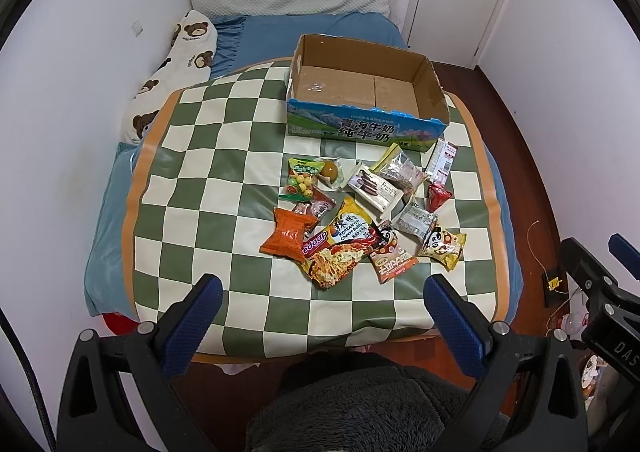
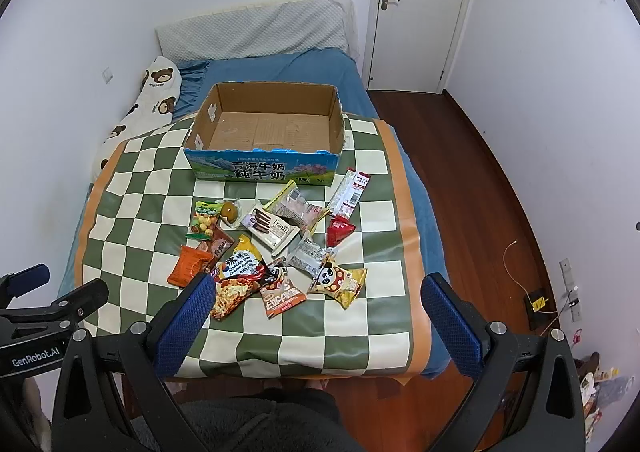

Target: Organize snacks

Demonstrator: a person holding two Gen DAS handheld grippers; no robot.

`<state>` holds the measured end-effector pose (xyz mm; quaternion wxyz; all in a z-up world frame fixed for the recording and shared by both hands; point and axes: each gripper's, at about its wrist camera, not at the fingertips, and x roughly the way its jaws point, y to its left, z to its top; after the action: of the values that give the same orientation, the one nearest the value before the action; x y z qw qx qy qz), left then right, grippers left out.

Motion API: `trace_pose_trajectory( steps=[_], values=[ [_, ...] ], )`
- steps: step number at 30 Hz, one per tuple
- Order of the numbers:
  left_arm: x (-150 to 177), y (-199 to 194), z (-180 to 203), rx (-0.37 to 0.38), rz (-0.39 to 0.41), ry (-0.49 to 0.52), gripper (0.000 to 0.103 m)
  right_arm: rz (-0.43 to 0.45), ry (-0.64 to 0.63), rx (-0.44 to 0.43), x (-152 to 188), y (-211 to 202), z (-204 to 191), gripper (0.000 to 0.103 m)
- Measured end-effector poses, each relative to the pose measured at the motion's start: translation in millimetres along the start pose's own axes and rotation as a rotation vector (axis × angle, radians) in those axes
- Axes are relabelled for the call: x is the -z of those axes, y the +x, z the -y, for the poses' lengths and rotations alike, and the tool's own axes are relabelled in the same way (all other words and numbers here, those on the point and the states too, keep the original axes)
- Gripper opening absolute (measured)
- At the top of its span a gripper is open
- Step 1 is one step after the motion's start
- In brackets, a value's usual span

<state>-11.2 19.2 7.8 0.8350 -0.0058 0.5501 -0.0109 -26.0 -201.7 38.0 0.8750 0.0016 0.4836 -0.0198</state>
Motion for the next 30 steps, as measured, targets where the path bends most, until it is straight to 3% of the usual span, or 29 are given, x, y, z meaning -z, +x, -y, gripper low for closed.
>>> trace_pose_trajectory(
  steps=[8, 11, 13, 18, 19, 21, 25, 30],
  values=[
    [-2.5, 5.3, -2.4, -0.012, 0.004, -0.007, 0.103, -0.013, 0.006, -0.012, 4.6, 3.8, -3.7, 0.103],
    [-6.3, 17.7, -6.8, -0.054, 0.038, -0.013, 0.103, -0.029, 0.016, -0.021, 6.0, 17.7, -4.6, 0.103],
    [-10.3, 36.7, -11.8, -0.112, 0.048, -0.011, 0.103, -0.058, 0.03, -0.037, 7.2, 36.5, -4.2, 0.103],
    [-15.8, 104.0, -23.1, -0.178, -0.003, 0.051, 0.103, -0.153, 0.051, -0.07, 7.7, 111.1, -5.7, 0.103],
    [-15.0, 124.0, -24.1, -0.204, -0.029, 0.08, 0.103, -0.175, 0.055, -0.075, 9.8, 128.4, -6.0, 0.103],
    [-13.3, 153.0, -22.5, -0.182, -0.075, 0.128, 0.103, -0.22, 0.067, -0.099, 15.8, 166.9, -9.0, 0.103],
    [-9.9, 227.2, 0.9, -0.17, -0.169, 0.324, 0.103, -0.321, 0.075, -0.117, 29.7, 232.7, -8.3, 0.103],
    [-4.5, 303.2, 38.2, -0.093, -0.279, 0.549, 0.102, -0.399, 0.042, -0.071, 42.7, 283.5, 5.2, 0.102]
  ],
)
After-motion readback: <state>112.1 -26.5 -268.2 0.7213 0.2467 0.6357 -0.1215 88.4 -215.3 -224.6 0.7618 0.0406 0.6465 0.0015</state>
